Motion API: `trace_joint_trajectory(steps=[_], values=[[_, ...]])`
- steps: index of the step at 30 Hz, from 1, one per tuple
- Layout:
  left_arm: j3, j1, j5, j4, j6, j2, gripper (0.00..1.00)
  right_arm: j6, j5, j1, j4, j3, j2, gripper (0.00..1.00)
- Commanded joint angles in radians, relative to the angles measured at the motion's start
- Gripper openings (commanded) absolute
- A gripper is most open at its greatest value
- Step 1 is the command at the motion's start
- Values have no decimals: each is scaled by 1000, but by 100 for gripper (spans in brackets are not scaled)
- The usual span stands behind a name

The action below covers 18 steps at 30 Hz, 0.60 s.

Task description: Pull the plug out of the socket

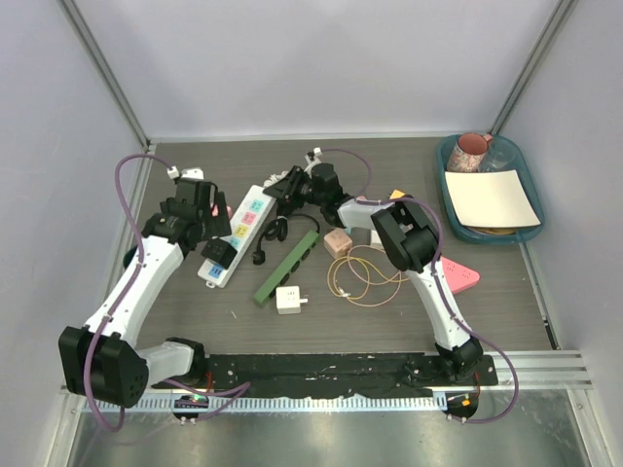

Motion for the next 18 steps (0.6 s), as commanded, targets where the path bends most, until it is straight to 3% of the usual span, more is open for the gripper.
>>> trace_joint_trajectory(steps=[1, 4, 8, 10, 18], values=[[19, 20, -68, -68, -260, -16, 93, -142, -23, 7, 23, -10, -86, 1], [27, 20, -59, -111, -406, -39, 90, -137, -23, 8, 29, -13, -86, 1], [33, 20, -59, -166, -549, -40, 98, -131, -23, 8, 41, -24, -85, 1], [41, 20, -73, -226, -697, -24, 99, -128, -21, 8, 44, -28, -86, 1], [47, 20, -30, -245, -873, 61, 98, -125, -19, 8, 52, -41, -95, 1]])
